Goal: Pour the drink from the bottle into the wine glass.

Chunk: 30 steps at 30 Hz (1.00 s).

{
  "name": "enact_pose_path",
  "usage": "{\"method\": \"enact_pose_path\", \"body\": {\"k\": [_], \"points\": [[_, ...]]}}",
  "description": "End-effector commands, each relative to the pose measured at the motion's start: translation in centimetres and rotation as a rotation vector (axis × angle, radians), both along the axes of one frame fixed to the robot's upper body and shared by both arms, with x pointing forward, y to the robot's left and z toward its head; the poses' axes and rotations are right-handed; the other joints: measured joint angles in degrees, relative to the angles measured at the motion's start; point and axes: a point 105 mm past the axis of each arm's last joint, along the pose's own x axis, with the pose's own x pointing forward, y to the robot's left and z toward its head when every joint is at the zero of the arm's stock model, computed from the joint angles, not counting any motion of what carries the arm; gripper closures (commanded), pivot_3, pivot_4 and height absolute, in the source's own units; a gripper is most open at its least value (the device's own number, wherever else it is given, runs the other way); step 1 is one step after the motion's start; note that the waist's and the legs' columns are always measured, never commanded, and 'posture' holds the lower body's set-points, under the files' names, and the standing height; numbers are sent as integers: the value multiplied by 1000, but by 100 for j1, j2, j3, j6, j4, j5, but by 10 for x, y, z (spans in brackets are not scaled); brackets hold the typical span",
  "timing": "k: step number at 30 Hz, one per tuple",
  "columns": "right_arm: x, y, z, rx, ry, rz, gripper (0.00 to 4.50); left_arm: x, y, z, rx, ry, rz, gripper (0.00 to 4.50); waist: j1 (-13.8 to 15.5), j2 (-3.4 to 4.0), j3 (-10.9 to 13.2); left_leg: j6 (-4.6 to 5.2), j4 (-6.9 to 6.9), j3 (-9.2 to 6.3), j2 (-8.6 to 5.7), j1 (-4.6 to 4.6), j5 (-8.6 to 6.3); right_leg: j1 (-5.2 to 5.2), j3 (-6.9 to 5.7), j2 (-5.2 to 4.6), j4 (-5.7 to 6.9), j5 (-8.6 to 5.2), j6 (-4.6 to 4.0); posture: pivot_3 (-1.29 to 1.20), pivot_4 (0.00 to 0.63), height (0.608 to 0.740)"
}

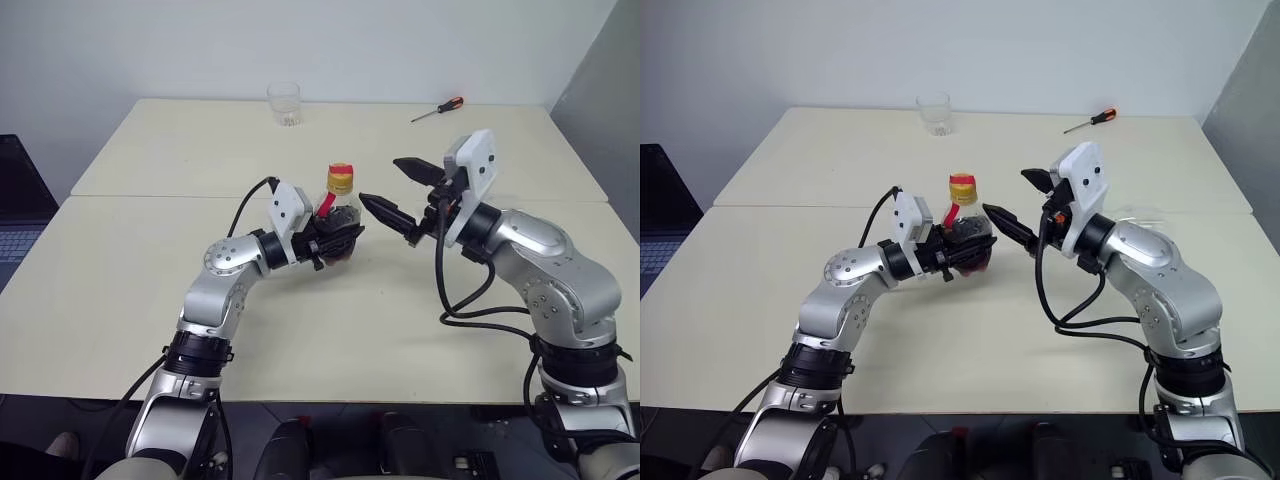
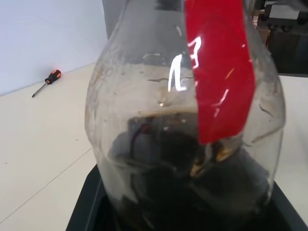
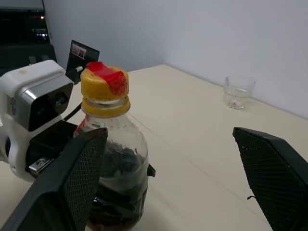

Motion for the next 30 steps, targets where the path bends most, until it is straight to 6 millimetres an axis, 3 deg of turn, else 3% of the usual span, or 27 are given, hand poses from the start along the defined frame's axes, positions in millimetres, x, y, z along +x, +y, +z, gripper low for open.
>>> {"method": "enact_pose_path", "body": {"k": [1, 14, 27, 30], "points": [[-14, 3, 18, 47, -52, 63, 51, -2, -3, 22, -24, -87, -17, 2481, -6, 0, 0, 0, 0, 1, 0, 0, 0, 0, 0, 0, 1, 0, 0, 0, 150, 740], [-9, 43, 39, 172, -58, 155, 51, -2, -4, 24, -24, -93, -17, 2481, -5, 0, 0, 0, 2, 0, 1, 2, 0, 0, 0, 1, 5, 0, 0, 0, 150, 740], [-4, 52, 35, 143, -58, 165, 51, -2, -4, 24, -25, -95, -14, 2481, -6, 0, 0, 0, 2, -1, 1, 1, 0, -1, 0, 0, 4, 0, 0, 0, 150, 740], [-3, 52, 35, 143, -59, 166, 630, -2, -4, 24, -25, -96, -14, 2481, -5, 0, 0, 0, 3, -1, 0, 1, 0, -1, 0, 0, 4, 0, 0, 0, 150, 740]]}}
